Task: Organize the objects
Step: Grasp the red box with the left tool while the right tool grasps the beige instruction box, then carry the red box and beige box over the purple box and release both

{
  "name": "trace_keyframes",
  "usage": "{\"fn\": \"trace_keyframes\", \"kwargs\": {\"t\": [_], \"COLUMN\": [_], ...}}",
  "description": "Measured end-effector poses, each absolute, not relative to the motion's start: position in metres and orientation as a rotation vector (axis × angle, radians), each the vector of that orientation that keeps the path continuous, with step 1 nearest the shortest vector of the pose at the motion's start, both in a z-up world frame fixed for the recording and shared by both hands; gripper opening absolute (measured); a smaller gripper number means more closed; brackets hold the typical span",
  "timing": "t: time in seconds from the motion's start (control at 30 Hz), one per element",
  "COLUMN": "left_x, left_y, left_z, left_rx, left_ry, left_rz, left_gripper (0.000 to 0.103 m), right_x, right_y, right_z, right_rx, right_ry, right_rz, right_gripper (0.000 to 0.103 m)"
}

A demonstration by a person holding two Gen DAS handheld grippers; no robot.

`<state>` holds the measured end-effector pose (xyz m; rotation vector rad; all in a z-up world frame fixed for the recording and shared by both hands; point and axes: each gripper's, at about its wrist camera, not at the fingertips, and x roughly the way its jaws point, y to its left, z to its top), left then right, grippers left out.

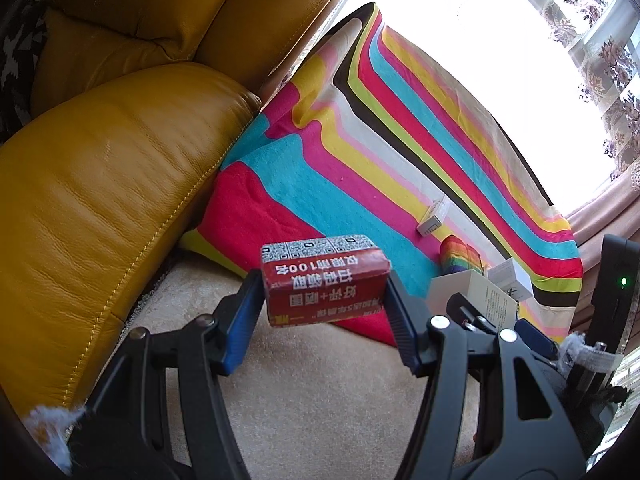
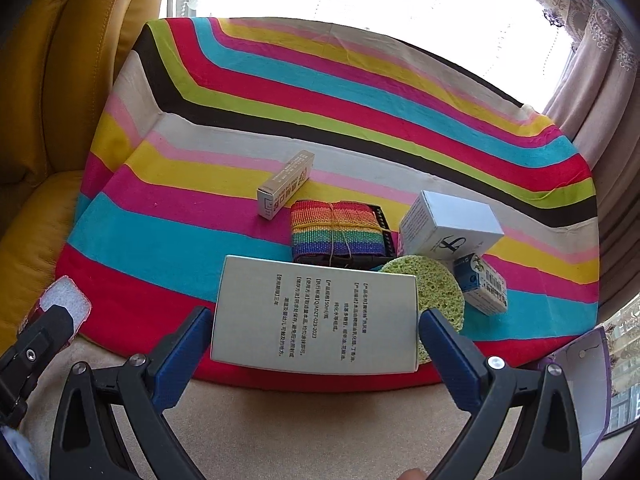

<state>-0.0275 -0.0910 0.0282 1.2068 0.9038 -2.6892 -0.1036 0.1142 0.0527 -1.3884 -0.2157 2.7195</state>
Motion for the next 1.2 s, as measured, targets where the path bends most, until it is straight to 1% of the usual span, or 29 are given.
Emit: {"fn": "trace_keyframes", "kwargs": {"t": [0.1,0.27,0.4,0.43,0.57,0.7,0.97,1.2], "left_x": [-0.027,-0.028,-0.029,-0.028,-0.026,-0.025,-0.031,-0.036], "left_y": [-0.089,-0.087,-0.083,-0.082,-0.077,-0.066,-0.013,0.061], "left_z": [0.028,0.028,0.028,0.028,0.033,0.04,0.05,0.059], "left_rx": [1.208,1.215,1.218,1.218,1.206,1.197,1.262,1.324], "left_ry": [0.896,0.877,0.842,0.832,0.801,0.771,0.654,0.478], "left_rz": [-2.69,-2.695,-2.712,-2.719,-2.741,-2.781,-2.902,-3.068], "left_gripper": [0.063,0.063,0.063,0.063,0.063,0.063,0.063,0.063], "right_x": [-0.099,-0.104,-0.107,-0.106,-0.094,-0.077,-0.04,-0.01], "right_y": [0.117,0.118,0.125,0.127,0.13,0.145,0.202,0.276], "right_z": [0.055,0.043,0.036,0.035,0.046,0.061,0.079,0.078], "right_rx": [-1.374,-1.447,-1.475,-1.478,-1.414,-1.357,-1.263,-1.228], "right_ry": [-0.214,-0.212,-0.152,-0.145,-0.129,-0.067,-0.01,0.107], "right_rz": [2.731,2.702,2.687,2.687,2.746,2.84,2.855,2.755], "right_gripper": [0.103,0.103,0.103,0.101,0.1,0.099,0.099,0.099]}}
